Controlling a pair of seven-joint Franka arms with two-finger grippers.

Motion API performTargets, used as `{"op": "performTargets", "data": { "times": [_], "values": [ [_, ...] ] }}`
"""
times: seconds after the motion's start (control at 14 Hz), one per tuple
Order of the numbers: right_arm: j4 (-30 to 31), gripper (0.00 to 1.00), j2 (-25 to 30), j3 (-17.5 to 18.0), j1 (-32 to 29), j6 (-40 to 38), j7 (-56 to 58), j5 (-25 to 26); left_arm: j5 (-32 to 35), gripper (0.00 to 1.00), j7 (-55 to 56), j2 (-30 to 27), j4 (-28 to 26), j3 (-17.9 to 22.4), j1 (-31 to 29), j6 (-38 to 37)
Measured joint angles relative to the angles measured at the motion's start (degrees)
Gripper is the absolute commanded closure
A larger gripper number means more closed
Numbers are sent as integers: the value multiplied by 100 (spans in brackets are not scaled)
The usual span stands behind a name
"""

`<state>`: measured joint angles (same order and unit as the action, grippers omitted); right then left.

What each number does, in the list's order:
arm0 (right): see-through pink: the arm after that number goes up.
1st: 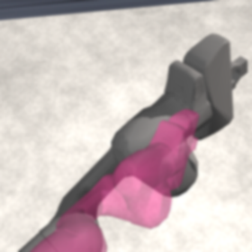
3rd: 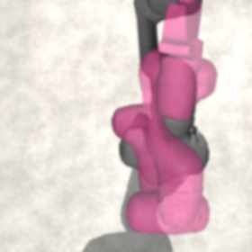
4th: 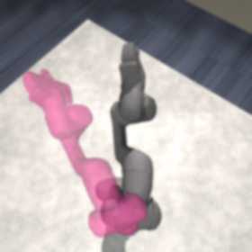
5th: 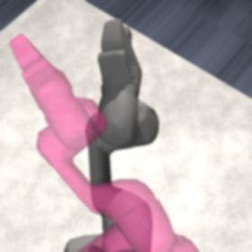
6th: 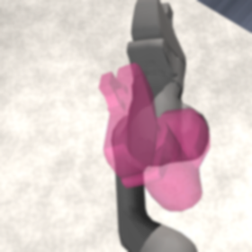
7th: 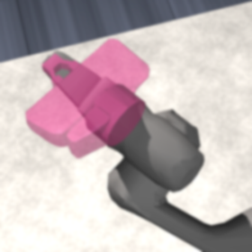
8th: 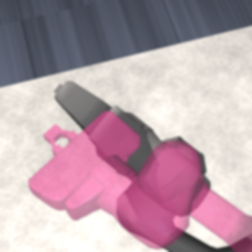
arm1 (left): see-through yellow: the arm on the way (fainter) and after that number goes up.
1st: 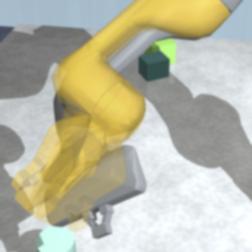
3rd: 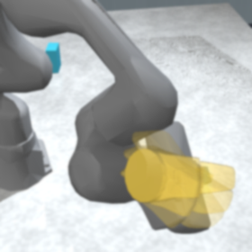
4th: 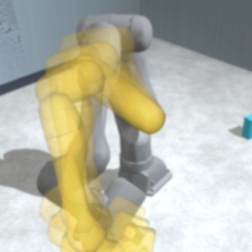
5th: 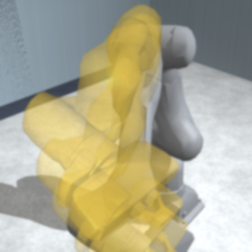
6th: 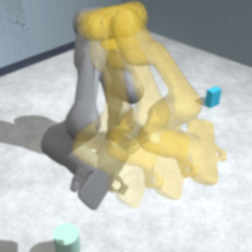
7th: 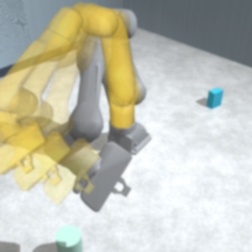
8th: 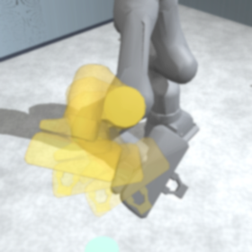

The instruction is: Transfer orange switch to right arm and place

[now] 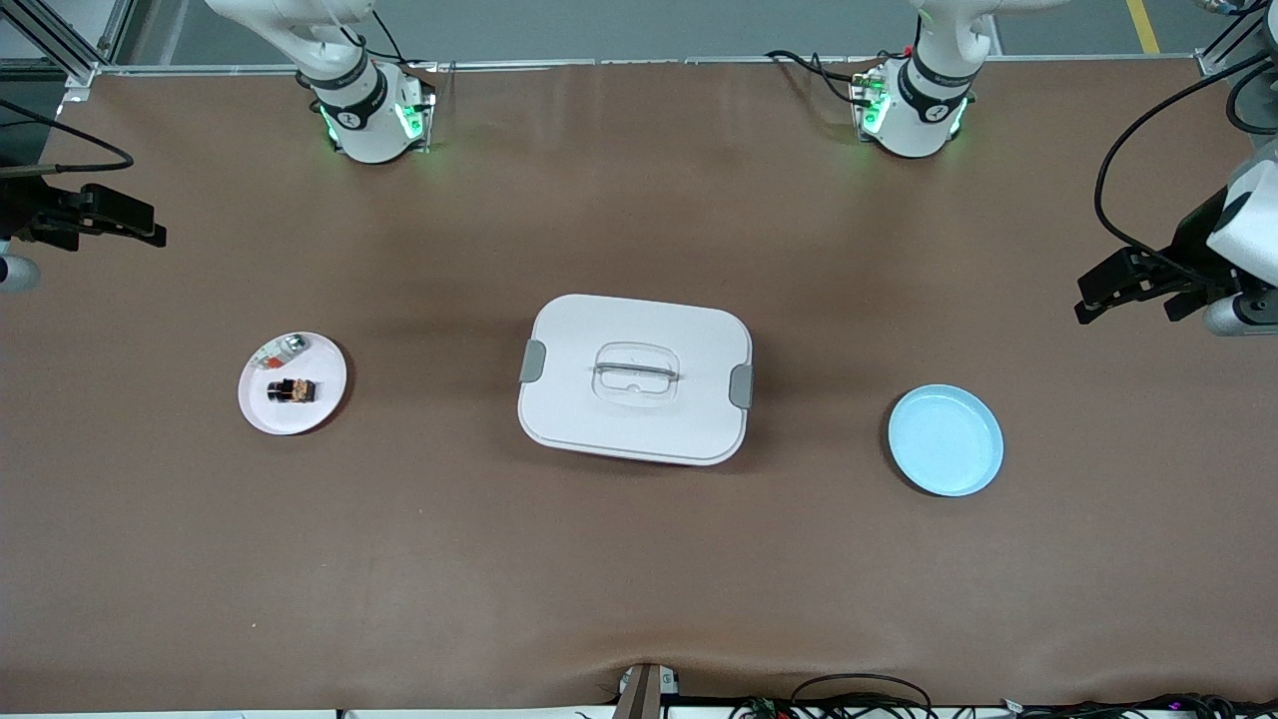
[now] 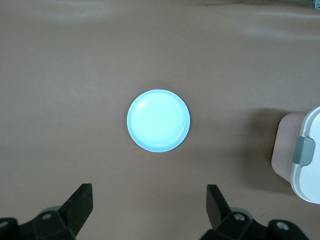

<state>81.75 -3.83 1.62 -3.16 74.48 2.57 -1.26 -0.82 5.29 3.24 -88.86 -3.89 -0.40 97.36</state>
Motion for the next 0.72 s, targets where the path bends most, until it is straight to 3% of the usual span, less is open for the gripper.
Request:
{"op": "performTargets", "data": {
  "times": [0.29,0.72],
  "values": [
    [428,0,352,-10,-2,274,0,0,0,0,0,0,0,0,0,0],
    [496,0,435,-55,-18,335,-94,0,0,0,0,0,2,0,0,-305]
  ]
}}
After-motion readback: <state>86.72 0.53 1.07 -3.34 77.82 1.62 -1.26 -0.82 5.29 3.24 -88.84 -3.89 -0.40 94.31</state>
